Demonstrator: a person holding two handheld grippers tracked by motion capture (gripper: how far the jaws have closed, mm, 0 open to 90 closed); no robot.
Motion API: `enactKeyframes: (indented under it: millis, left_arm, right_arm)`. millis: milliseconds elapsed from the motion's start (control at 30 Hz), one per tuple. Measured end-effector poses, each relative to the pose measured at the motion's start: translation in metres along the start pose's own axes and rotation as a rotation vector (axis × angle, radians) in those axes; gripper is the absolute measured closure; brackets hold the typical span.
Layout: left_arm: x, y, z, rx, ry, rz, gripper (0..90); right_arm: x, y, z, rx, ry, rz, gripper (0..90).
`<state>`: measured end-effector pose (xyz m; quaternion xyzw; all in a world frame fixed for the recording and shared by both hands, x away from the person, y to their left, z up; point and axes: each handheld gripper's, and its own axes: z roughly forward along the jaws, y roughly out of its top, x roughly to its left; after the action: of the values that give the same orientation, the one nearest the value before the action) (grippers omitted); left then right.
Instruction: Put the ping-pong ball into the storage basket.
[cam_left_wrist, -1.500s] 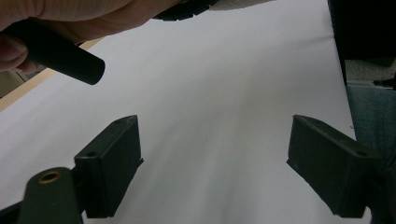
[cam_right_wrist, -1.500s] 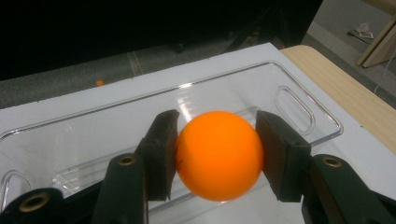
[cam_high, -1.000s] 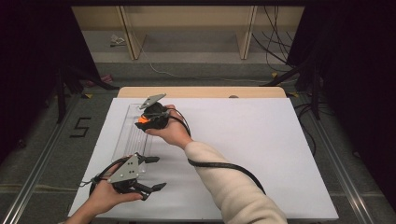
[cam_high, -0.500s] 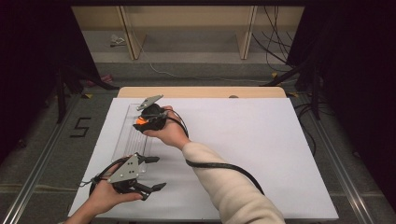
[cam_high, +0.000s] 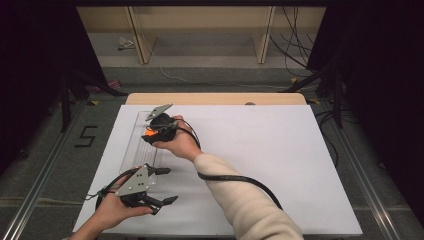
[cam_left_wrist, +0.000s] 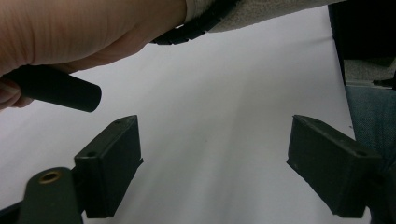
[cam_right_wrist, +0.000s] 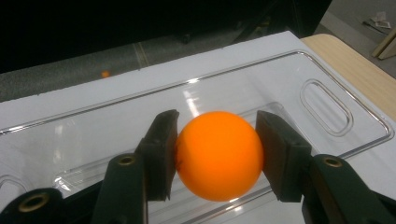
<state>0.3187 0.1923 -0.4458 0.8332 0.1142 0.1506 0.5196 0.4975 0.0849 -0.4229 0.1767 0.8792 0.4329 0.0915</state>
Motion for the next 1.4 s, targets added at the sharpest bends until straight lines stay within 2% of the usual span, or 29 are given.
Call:
enactKeyframes:
  millis: [1400]
  left_arm:
    - [0.0, 0.0, 0.0, 0.001, -0.001, -0.002, 16.9]
  right_arm:
    - [0.006, -0.005, 0.011, 0.03, 0.019, -0.021, 50.7]
